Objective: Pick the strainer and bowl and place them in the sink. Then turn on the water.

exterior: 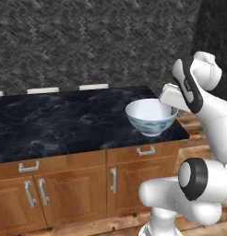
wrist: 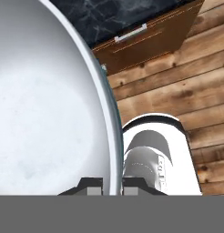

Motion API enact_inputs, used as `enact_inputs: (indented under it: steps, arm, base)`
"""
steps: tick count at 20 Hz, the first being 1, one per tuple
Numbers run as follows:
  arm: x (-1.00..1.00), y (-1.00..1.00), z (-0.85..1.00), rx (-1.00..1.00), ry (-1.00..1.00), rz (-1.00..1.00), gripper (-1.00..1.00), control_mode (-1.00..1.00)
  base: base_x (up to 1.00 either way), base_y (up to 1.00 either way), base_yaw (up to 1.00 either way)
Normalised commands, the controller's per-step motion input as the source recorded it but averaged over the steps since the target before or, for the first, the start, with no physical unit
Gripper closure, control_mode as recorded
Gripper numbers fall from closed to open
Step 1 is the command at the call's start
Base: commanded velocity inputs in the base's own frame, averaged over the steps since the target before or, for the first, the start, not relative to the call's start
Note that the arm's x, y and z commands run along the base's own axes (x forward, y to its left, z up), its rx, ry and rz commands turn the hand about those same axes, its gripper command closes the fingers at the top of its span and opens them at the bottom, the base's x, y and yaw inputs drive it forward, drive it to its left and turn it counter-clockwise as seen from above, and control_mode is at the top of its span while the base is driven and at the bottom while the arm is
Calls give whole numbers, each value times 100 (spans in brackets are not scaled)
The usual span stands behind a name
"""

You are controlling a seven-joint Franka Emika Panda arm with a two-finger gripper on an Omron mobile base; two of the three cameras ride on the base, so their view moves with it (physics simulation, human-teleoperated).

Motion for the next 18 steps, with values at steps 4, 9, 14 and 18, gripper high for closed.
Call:
enact_inputs:
  steps: [4, 9, 14, 18]
  arm:
    - [0, 0, 0, 0, 0, 0, 100, 100]
    - [0, 0, 0, 0, 0, 0, 100, 100]
    - [0, 0, 0, 0, 0, 0, 100, 100]
    - [0, 0, 0, 0, 0, 0, 100, 100]
  base:
    - [-57, -3, -27]
    - [-12, -1, -69]
    - [-5, -6, -80]
    - [0, -11, -87]
